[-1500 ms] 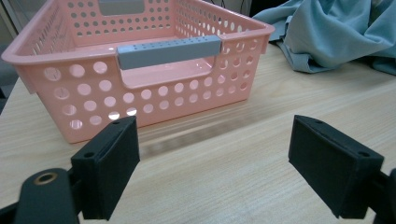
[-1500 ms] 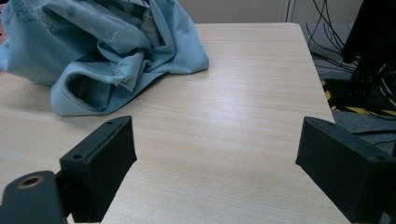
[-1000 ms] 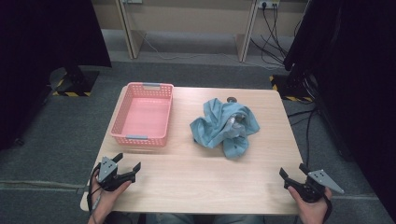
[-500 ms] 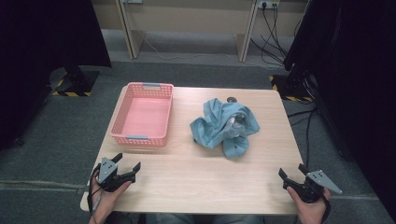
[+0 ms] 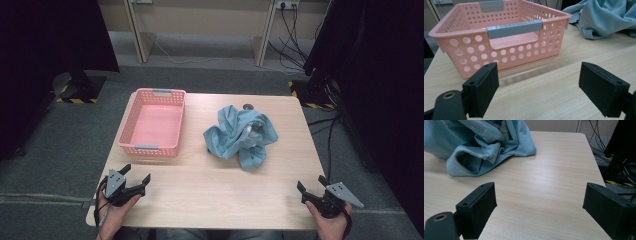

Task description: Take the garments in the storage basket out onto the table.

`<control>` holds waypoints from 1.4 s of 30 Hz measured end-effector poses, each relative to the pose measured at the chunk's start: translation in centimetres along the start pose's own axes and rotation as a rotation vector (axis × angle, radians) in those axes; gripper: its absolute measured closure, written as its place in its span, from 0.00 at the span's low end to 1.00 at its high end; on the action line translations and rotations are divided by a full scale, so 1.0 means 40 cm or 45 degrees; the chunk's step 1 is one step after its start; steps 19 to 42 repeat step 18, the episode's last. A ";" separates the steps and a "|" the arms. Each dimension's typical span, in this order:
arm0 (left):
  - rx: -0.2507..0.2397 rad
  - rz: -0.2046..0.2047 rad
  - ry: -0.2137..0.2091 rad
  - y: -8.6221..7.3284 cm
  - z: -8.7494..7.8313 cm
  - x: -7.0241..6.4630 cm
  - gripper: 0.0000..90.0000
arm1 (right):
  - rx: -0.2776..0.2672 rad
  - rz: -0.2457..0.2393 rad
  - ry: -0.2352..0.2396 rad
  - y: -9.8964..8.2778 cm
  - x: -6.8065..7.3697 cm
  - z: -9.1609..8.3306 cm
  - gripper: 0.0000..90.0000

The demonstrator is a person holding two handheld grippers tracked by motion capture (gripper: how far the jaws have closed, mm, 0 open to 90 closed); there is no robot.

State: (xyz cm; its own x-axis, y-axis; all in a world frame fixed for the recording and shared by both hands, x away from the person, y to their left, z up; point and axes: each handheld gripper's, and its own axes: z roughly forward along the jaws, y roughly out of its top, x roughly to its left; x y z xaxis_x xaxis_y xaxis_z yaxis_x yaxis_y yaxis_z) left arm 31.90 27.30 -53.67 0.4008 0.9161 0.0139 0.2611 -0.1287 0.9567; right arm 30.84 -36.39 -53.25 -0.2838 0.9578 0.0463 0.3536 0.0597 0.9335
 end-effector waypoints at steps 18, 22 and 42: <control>-0.001 0.011 -0.018 0.000 0.000 -0.002 0.17 | 0.000 0.037 0.005 0.000 -0.007 0.000 0.11; -0.001 0.011 -0.018 0.000 0.000 -0.002 0.17 | 0.000 0.037 0.005 0.000 -0.007 0.000 0.11; -0.001 0.011 -0.018 0.000 0.000 -0.002 0.17 | 0.000 0.037 0.005 0.000 -0.007 0.000 0.11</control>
